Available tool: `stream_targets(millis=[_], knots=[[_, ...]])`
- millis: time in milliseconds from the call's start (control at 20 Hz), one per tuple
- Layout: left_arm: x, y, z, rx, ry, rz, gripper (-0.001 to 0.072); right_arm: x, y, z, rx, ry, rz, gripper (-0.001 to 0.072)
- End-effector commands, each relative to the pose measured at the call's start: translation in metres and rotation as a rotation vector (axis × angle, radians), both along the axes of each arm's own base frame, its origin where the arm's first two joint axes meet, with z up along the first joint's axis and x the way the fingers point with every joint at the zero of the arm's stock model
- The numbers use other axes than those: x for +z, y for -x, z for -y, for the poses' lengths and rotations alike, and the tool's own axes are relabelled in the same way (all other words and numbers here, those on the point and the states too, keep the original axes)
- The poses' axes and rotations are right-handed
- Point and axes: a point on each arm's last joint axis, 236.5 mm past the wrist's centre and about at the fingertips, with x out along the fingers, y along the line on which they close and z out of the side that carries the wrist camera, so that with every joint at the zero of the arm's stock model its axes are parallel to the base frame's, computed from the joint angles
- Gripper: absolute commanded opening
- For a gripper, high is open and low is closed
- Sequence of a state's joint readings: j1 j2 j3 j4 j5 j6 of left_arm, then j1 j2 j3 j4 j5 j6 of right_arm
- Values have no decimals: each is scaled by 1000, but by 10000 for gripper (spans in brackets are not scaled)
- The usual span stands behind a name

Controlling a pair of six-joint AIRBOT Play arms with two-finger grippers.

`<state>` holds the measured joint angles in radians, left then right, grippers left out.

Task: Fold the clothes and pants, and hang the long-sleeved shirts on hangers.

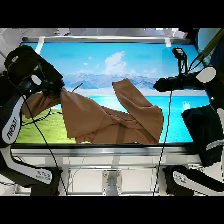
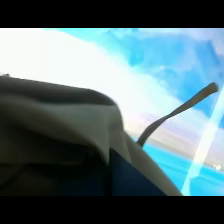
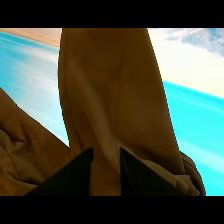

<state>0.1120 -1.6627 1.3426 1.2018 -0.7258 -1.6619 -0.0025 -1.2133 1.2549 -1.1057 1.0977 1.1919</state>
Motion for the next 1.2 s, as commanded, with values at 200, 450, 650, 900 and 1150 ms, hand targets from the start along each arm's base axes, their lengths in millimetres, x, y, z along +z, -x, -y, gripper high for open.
stream_targets(millis=[200, 450, 650, 900, 1150], knots=[[195, -46, 150, -315, 168, 476, 23, -13, 2, 26, 0, 138, -12, 205], [241, 37, 365, -746, 187, 649, 23, -19, 2, 45, -4, 236, -14, 205], [183, 170, 516, -1115, 228, 577, 23, -23, 1, 86, -36, 382, -16, 204], [228, 140, 503, -1047, 85, 804, 530, -25, 11, 169, -258, 397, -78, 204], [220, 40, 225, -585, -163, 367, 473, -27, 30, 222, -415, 315, -124, 207]])
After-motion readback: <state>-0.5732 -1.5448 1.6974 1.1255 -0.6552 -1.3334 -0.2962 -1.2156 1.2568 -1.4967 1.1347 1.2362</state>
